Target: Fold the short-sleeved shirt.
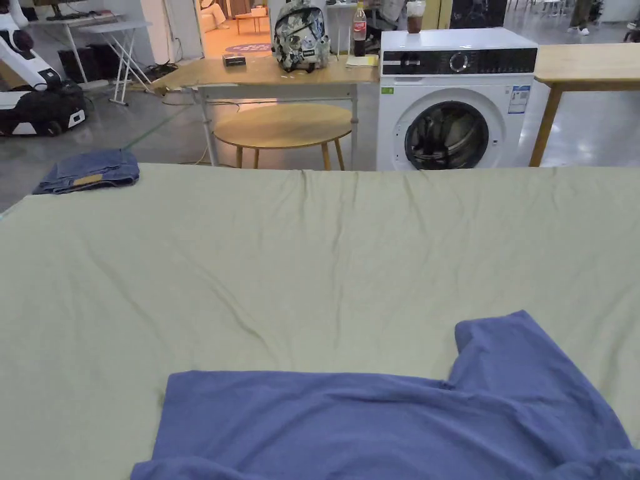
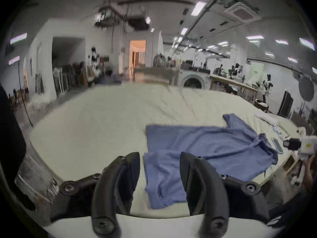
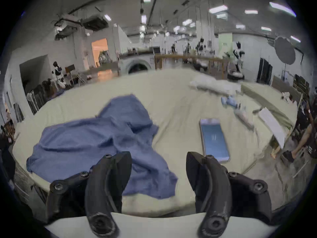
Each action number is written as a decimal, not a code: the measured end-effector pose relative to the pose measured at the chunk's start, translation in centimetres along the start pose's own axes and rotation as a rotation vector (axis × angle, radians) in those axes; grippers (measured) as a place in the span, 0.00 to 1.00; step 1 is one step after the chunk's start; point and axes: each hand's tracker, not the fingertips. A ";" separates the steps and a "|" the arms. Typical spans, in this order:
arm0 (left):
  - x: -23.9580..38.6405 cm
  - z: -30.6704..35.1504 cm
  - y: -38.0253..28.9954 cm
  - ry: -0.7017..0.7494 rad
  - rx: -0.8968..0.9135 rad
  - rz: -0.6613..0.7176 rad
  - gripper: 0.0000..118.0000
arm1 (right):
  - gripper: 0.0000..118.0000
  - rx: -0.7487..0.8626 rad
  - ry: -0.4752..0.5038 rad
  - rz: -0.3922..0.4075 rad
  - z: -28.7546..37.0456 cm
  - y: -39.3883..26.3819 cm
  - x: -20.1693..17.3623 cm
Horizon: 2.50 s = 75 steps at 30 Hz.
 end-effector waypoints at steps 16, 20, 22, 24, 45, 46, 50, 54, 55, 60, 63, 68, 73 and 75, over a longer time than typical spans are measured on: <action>6.2 -1.4 3.6 -0.139 0.143 0.033 0.00 | 0.00 0.098 0.308 0.223 -0.5 4.8 -12.3; 5.4 -2.9 4.3 -0.124 0.054 0.046 0.00 | 0.00 0.060 0.282 0.234 -1.8 4.5 -12.3; 4.4 -4.6 4.9 -0.139 -0.013 0.058 0.00 | 0.00 0.038 0.300 0.212 -2.0 4.4 -11.7; 3.5 -6.9 5.4 -0.126 0.004 0.067 0.00 | 0.00 0.028 0.302 0.178 -2.1 4.2 -11.0; -0.9 -30.1 7.5 0.065 -0.579 -0.018 0.19 | 0.00 -0.089 0.153 0.094 -4.9 3.4 -2.6; -0.5 -30.1 8.2 0.065 -0.597 -0.065 0.13 | 0.00 -0.089 0.160 0.096 -5.7 4.0 -2.6; 0.6 -30.9 8.7 0.067 -0.638 -0.076 0.02 | 0.15 -0.098 0.166 0.121 -11.3 8.7 -3.6; 0.5 -31.3 9.2 0.070 -0.678 -0.066 0.02 | 0.54 -0.275 0.192 0.059 -21.4 12.8 -4.0; 0.3 -31.3 9.3 0.070 -0.676 -0.066 0.02 | 0.54 -0.332 0.186 0.037 -24.3 13.2 -4.0; 0.5 -30.1 8.6 0.054 -0.664 -0.002 0.01 | 0.38 -0.627 0.033 0.012 -34.6 11.7 -4.0; 0.7 -29.7 8.4 0.052 -0.661 0.009 0.01 | 0.08 -0.520 0.057 0.072 -32.6 10.8 -4.8; -0.5 -28.6 9.1 0.002 -0.603 -0.010 0.01 | 0.00 -0.493 0.099 0.065 -29.9 11.5 -4.5; -1.8 -20.3 9.2 -0.135 -0.379 0.068 0.01 | 0.00 -0.324 0.221 0.010 -20.4 13.6 -2.1; -2.2 -16.4 8.7 -0.130 -0.334 0.049 0.01 | 0.00 -0.272 0.231 0.018 -16.3 12.8 -1.1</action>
